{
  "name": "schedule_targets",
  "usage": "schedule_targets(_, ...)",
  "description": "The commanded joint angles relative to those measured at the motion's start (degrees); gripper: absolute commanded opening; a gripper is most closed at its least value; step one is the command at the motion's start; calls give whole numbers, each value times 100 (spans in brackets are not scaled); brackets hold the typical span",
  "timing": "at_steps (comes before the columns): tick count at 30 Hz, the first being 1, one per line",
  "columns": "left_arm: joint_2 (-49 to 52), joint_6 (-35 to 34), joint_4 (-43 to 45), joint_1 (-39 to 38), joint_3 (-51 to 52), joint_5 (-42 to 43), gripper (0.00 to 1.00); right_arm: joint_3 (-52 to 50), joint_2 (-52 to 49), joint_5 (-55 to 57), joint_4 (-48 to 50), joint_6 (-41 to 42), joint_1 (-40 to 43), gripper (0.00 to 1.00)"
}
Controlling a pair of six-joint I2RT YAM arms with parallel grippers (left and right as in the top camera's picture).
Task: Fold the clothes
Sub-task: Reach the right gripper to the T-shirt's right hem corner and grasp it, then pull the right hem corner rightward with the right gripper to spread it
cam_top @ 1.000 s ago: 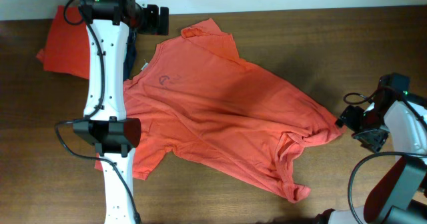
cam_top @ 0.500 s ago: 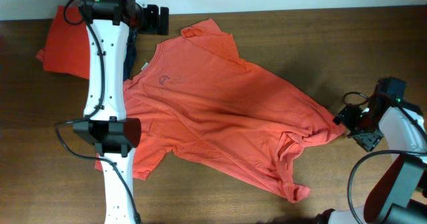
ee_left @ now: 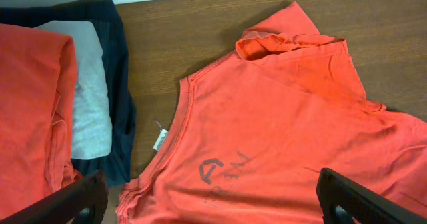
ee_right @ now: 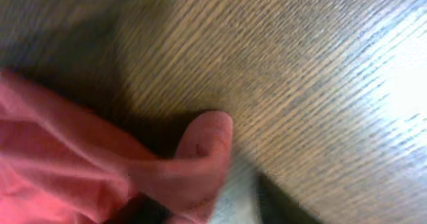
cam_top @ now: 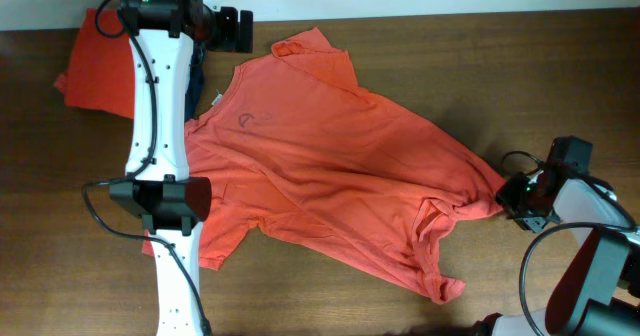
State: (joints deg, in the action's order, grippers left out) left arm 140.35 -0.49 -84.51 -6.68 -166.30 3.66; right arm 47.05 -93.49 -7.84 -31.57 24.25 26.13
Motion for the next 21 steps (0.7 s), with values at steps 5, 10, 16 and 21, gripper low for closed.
schedule_targets(5, -55, -37, -2, 33, -31, 44, 99, -24, 11, -55, 356, 24, 31, 4)
schedule_targets(10, -55, -37, -2, 33, -31, 44, 99, 542, 11, 109, 354, -448, 24, 4)
schedule_targets(16, -52, -37, -2, 33, -31, 44, 99, 1248, 11, 511, 564, -763, 26, 4)
schedule_targets(21, -55, -37, -2, 33, -31, 44, 99, 1993, -450, 509, 619, -1209, 17, 4)
